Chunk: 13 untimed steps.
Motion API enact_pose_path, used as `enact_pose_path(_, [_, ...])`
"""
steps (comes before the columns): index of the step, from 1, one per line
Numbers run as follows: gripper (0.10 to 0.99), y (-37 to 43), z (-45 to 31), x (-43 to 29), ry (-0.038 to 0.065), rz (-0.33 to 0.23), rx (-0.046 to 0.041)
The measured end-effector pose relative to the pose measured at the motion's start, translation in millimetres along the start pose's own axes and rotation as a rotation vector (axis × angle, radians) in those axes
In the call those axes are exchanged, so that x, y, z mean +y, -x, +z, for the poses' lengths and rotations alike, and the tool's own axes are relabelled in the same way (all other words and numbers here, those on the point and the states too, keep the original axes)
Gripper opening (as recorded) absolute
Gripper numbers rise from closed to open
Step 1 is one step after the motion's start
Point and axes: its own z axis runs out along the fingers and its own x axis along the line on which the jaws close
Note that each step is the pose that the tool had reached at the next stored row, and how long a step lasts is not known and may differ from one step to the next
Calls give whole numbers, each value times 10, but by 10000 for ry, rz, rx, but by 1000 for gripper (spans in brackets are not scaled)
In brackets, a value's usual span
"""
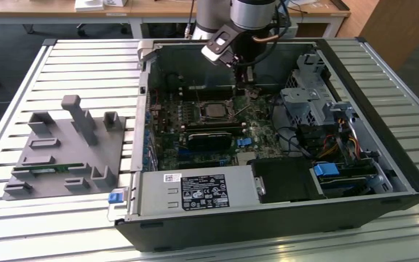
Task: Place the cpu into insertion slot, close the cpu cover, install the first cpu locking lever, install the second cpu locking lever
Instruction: 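Close the cpu cover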
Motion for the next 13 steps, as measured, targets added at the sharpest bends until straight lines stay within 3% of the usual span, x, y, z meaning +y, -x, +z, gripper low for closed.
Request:
enact_pose_path(8, [106,0,1,41,-6,0,0])
enact_pose_path(13, [106,1,4,103,-14,1,1])
